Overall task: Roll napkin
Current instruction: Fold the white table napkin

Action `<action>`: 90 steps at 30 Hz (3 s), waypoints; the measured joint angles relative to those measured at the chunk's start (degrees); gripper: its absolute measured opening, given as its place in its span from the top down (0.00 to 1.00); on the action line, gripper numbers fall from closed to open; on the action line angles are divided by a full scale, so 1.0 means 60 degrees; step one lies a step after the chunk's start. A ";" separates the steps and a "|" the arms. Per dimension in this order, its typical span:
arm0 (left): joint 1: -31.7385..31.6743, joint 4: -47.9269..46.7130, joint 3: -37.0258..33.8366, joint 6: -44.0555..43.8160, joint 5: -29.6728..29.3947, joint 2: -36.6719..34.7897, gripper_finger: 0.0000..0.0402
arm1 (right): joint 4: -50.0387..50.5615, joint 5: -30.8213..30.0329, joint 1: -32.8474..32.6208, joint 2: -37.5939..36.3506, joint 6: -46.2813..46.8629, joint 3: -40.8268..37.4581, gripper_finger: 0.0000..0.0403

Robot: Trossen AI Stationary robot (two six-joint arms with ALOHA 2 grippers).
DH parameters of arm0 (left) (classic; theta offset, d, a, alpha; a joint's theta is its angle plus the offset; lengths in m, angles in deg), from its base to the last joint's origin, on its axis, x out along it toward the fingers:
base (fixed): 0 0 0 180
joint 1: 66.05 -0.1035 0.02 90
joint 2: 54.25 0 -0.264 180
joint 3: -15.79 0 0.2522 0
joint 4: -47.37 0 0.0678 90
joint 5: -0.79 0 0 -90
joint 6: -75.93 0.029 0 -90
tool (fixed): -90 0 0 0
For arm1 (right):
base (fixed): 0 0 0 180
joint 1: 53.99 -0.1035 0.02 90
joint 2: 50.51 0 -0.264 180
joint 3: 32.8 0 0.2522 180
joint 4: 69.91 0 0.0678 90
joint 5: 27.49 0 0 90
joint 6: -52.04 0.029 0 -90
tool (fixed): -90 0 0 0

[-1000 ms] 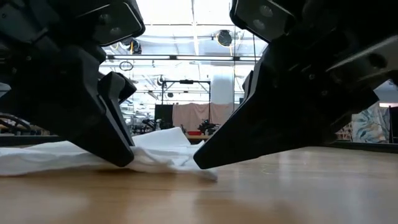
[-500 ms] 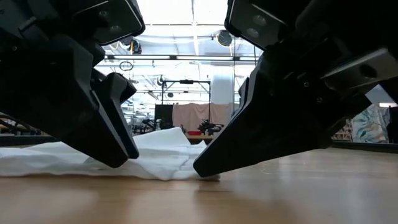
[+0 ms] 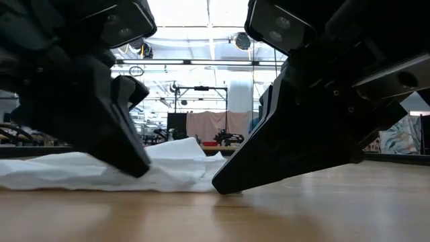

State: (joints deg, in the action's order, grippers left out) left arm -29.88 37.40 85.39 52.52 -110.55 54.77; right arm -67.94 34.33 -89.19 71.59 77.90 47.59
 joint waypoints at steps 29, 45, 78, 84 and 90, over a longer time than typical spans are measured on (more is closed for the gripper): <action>-0.0024 0.1762 0.0007 0.1481 -0.1093 -0.1003 1.00 | 0.0423 0.0210 -0.0002 -0.0720 -0.0321 0.0008 1.00; -0.0024 0.1710 0.0007 0.1455 -0.1020 -0.1003 1.00 | 0.1953 -0.3494 -0.1430 -0.2014 -0.3376 0.0011 0.60; 0.0553 0.1775 0.0007 0.1183 -0.1520 -0.1000 0.76 | 0.0359 -0.3560 -0.0878 -0.1246 -0.4780 0.0000 0.99; 0.1495 0.0916 0.0009 -0.0700 -0.2807 -0.1000 0.58 | 0.0670 -0.3552 -0.0878 -0.1246 -0.4346 0.0000 1.00; 0.2622 -0.0569 0.0007 -0.3325 -0.3875 -0.0795 0.51 | 0.0656 -0.3549 -0.0878 -0.1249 -0.4324 0.0000 1.00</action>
State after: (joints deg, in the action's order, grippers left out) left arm -14.15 33.99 85.43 32.57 -133.80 50.00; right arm -64.01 13.04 -94.46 64.10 51.96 47.59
